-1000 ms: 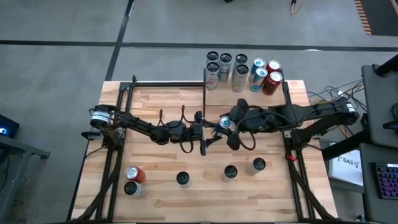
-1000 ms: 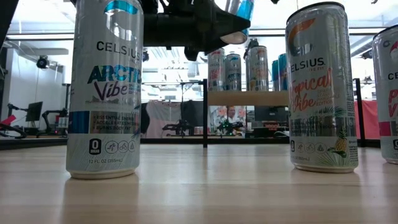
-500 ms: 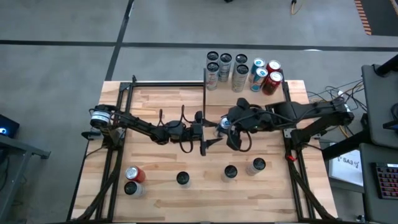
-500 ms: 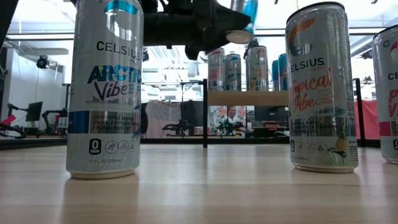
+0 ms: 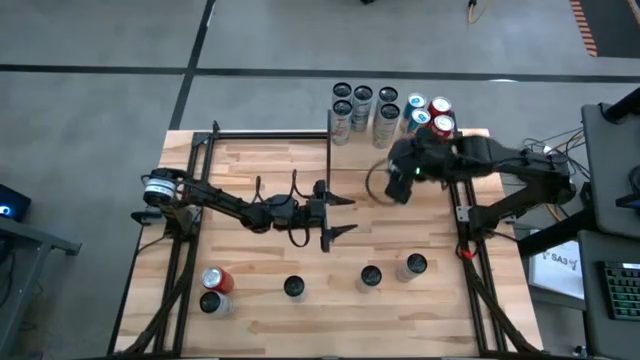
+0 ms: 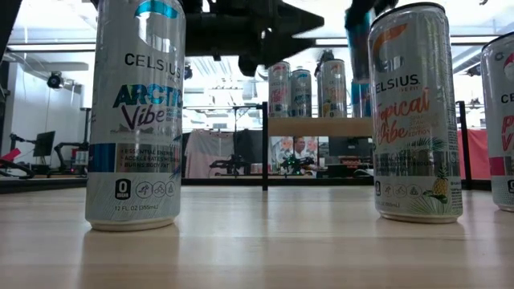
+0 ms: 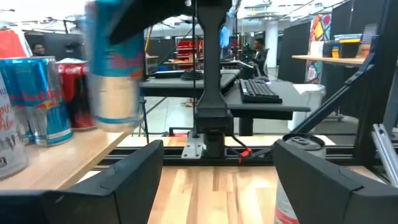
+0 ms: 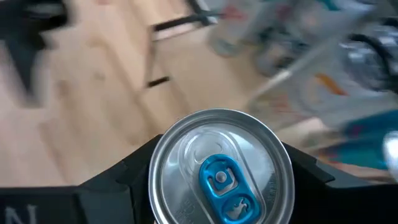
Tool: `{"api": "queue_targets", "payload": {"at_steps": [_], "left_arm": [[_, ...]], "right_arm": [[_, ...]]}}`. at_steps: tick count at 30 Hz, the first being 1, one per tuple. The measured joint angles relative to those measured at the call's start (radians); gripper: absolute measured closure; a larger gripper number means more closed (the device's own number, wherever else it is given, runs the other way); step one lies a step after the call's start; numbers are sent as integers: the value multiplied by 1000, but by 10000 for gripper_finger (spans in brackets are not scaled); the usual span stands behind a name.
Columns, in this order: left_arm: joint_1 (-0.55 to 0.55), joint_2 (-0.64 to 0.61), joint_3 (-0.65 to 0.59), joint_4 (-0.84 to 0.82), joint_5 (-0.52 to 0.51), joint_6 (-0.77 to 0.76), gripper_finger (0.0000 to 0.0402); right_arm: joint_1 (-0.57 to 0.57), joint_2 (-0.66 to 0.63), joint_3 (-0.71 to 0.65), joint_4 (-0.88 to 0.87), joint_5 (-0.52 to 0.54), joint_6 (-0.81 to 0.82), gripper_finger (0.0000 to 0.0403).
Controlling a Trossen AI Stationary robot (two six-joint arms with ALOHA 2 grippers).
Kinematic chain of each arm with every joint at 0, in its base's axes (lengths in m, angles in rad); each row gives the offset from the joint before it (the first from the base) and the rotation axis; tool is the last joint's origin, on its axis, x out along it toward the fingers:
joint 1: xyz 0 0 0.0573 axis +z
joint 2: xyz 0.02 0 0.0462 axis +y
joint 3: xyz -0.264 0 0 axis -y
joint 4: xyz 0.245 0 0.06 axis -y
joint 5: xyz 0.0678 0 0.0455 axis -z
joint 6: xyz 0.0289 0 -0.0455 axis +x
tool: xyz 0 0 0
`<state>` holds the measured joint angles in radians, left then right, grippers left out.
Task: Place canned beverage on shelf
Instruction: Put the blue soda can on the shelf aligned with the other blue soda cans
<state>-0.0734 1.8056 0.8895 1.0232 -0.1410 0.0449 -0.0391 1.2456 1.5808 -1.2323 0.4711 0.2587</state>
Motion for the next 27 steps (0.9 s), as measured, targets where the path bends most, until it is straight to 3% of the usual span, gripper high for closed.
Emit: {"api": "queue_targets", "payload": {"at_steps": [6, 14, 22, 27], "left_arm": [[1, -130, -31, -66, -1, 93, 114], [18, -478, -132, -306, 0, 258, 113], [49, -775, -217, -563, -3, 342, 113], [99, -944, -236, -790, -138, 354, 113]], "right_arm": [[-132, -89, -50, 19, -33, -110, 181], [-238, -258, -194, 176, -155, -155, 181], [-275, -322, -356, 276, -164, -128, 181], [-325, -314, -415, 330, -165, -97, 181]]}}
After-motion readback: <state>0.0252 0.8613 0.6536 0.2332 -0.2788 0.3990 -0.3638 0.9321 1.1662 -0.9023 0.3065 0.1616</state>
